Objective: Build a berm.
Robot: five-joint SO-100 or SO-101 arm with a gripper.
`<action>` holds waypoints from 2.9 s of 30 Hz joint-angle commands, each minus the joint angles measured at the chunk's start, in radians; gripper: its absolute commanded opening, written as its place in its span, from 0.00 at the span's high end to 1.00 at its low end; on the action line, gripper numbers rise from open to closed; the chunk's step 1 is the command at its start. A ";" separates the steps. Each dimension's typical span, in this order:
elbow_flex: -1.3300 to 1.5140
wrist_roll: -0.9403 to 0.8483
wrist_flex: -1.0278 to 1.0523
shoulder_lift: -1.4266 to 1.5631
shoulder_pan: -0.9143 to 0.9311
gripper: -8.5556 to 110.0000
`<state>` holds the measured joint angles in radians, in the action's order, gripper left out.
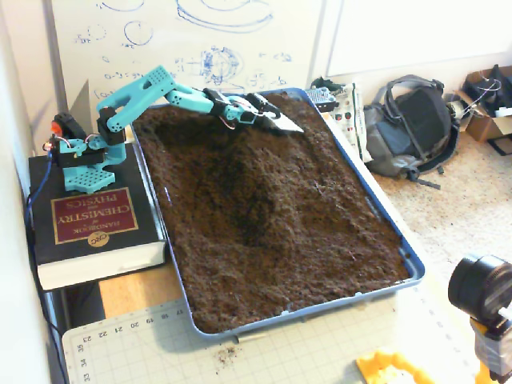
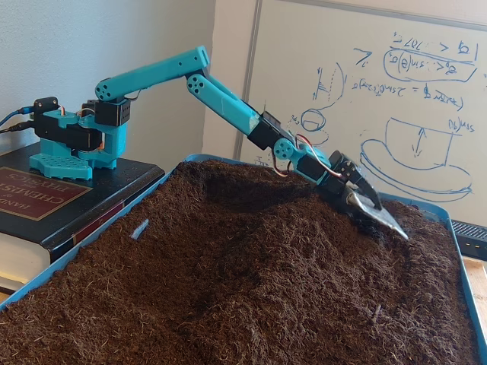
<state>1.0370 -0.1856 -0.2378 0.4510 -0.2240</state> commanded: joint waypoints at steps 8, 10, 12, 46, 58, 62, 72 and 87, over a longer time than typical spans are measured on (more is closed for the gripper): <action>-0.072 0.003 0.209 0.014 0.015 0.93; -0.077 0.008 0.373 0.035 0.015 0.93; -0.077 0.009 0.509 0.055 0.015 0.93; -0.075 0.313 1.097 0.313 0.009 0.93; -0.133 0.336 1.011 0.495 0.017 0.93; -0.227 0.334 0.848 0.497 0.061 0.93; -0.201 0.114 0.480 0.377 0.189 0.93; -0.210 -0.023 0.252 0.025 0.255 0.93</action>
<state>0.9035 -0.2010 0.0568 0.4418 0.0215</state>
